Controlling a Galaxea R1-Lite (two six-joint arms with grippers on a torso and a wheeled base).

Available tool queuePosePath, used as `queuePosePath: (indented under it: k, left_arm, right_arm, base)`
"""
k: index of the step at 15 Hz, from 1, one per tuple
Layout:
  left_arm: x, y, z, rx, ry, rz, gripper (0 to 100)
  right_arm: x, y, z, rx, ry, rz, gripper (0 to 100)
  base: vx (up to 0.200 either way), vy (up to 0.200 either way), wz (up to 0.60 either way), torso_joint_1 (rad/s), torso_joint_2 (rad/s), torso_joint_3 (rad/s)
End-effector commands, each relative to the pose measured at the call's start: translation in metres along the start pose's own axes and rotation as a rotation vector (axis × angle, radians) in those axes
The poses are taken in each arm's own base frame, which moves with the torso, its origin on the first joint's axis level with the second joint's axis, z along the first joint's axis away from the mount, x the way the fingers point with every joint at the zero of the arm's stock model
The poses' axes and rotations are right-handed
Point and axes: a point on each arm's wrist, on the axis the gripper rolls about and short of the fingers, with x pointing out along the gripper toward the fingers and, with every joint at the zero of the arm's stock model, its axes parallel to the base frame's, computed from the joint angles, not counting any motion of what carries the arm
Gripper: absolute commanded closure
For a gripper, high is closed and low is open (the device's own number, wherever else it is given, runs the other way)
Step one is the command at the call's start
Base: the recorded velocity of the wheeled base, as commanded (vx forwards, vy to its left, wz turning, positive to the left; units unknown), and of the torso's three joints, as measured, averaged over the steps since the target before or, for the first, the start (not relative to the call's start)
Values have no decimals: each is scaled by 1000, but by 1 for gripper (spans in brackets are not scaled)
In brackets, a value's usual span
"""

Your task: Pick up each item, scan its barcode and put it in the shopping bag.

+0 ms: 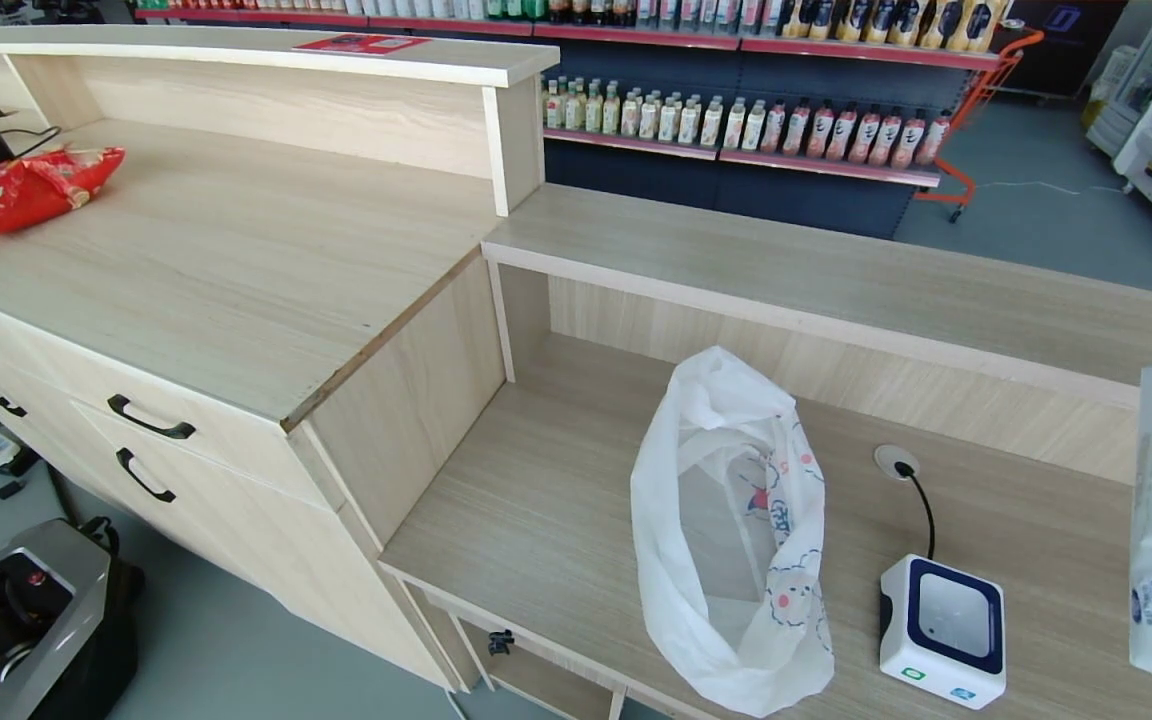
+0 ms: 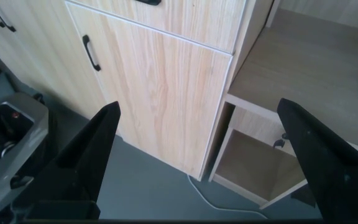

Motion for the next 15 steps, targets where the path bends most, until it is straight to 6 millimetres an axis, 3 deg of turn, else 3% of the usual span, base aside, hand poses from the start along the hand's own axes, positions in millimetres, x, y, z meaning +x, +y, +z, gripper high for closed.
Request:
queuePosePath:
  k: [1,6,15]
  left_arm:
    - [0,0,0,0,-1,1,0]
    - [0,0,0,0,-1,1,0]
    - [0,0,0,0,-1,1,0]
  right_arm:
    - [-9,-1,-12,13,-23,-53,100]
    - [-22,-5,-14,-29,22,-217,100]
    - [-27,-3,-19,-167,15,-228,100]
  base:
    - [0,0,0,0,0,0]
    - [0,0,0,0,0,0]
    - [0,0,0,0,0,0]
